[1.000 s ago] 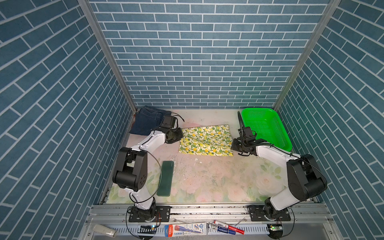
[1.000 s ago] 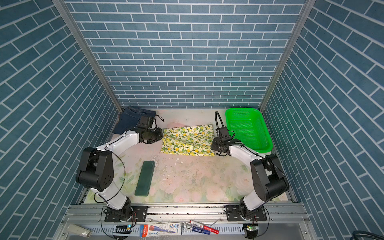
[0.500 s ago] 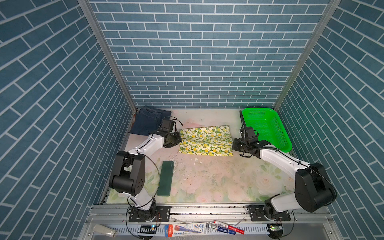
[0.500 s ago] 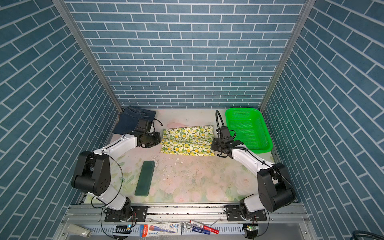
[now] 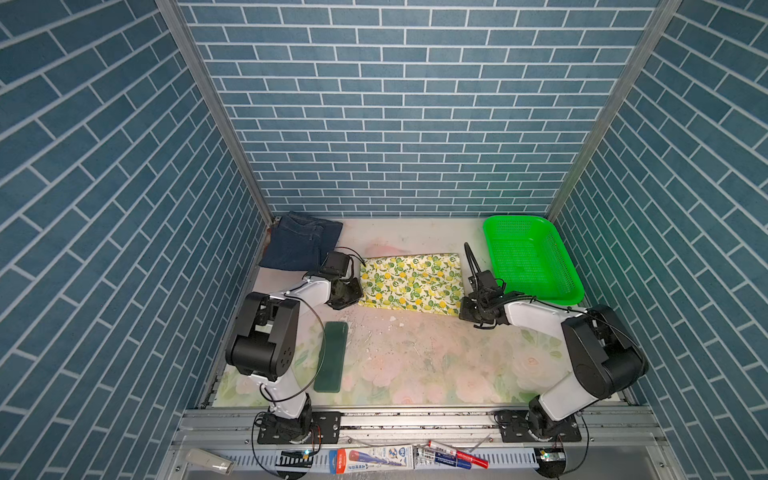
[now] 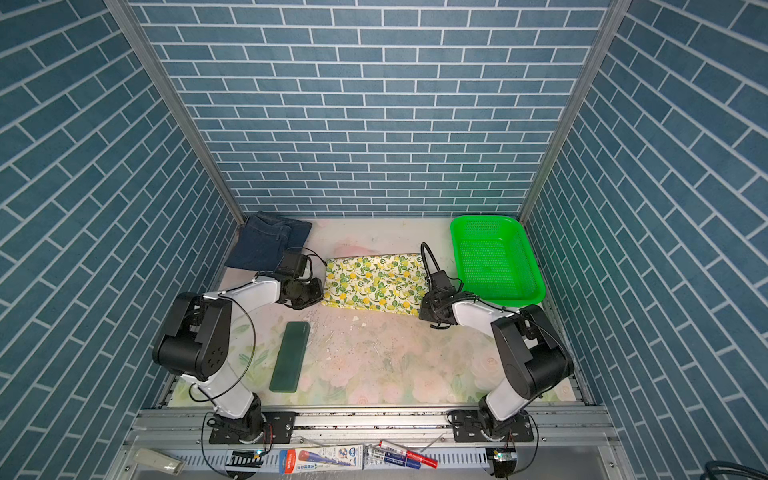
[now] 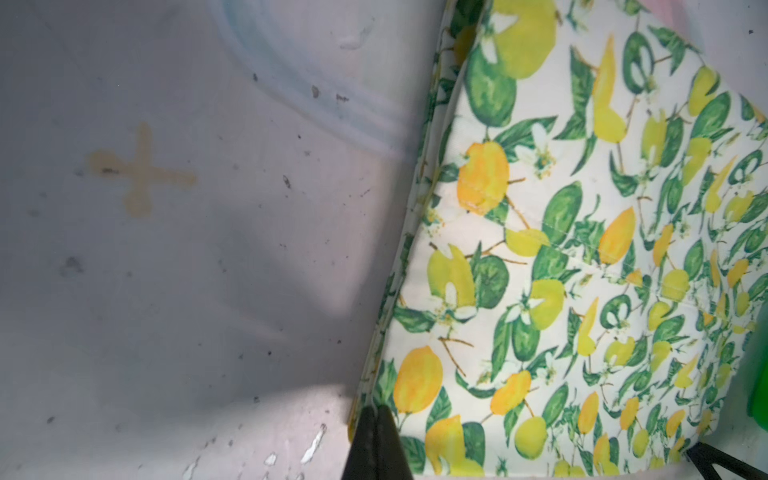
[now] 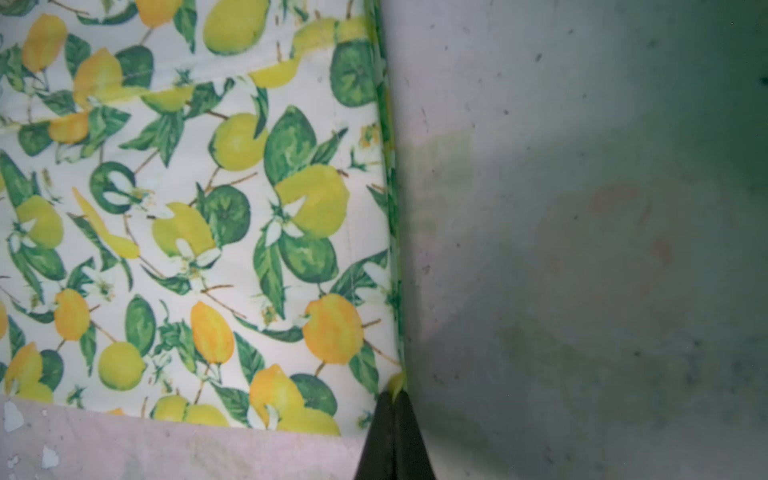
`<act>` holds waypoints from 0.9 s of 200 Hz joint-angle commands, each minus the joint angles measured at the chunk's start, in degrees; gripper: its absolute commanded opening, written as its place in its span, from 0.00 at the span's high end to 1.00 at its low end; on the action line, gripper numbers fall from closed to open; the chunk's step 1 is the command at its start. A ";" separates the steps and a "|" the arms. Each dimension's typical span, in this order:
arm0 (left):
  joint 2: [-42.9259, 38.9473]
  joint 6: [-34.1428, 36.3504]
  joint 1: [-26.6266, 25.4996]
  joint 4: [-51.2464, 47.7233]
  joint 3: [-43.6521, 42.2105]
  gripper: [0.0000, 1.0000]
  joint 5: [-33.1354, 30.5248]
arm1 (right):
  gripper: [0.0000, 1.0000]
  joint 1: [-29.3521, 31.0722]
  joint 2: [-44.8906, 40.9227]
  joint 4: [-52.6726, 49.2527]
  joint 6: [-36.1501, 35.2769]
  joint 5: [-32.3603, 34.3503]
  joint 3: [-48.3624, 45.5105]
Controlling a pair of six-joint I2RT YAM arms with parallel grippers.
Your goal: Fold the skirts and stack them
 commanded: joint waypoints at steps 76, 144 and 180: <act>-2.03 3.40 0.60 -4.95 7.34 0.09 -5.46 | 0.39 -2.24 -3.93 -7.26 -6.16 2.74 6.91; 8.71 6.41 0.72 -9.86 16.22 0.10 -1.83 | 0.39 -7.08 9.59 -4.86 -7.51 -3.23 16.29; 11.94 6.64 0.63 -10.09 17.31 0.12 -1.29 | 0.41 -7.66 14.41 -3.53 -7.56 -4.52 18.37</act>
